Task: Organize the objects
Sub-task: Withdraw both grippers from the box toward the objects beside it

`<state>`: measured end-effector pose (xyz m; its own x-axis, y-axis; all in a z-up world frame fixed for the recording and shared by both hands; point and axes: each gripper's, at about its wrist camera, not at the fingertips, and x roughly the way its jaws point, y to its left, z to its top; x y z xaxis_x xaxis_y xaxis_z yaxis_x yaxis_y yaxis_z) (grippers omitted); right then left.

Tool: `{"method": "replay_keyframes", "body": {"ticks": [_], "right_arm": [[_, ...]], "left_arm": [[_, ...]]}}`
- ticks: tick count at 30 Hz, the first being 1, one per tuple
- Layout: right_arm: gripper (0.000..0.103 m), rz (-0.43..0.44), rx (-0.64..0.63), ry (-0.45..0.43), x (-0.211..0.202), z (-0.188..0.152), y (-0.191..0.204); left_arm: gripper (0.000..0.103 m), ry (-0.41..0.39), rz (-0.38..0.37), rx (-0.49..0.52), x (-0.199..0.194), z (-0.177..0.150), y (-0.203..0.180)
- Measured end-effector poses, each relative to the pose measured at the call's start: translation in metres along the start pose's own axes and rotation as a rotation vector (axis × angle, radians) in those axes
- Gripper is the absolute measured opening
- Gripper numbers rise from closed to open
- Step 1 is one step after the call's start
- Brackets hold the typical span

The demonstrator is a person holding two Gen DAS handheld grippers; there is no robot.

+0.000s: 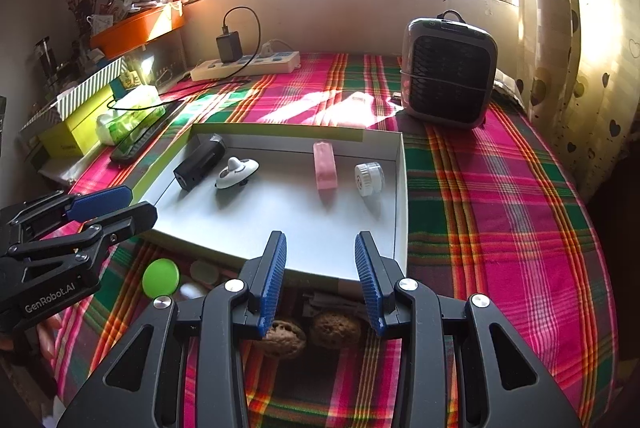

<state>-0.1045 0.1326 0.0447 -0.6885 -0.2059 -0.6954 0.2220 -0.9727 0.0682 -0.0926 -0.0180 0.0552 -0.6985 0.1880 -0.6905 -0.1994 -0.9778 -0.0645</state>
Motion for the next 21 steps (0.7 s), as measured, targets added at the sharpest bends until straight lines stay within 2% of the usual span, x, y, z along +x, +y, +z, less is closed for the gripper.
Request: {"method": "replay_keyframes", "body": {"ticks": [21], "right_arm": [[0.038,0.016,0.011,-0.010,-0.019,-0.033,0.002]], "left_arm": [[0.039,0.051,-0.084,-0.019,-0.002,-0.030,-0.007]]}}
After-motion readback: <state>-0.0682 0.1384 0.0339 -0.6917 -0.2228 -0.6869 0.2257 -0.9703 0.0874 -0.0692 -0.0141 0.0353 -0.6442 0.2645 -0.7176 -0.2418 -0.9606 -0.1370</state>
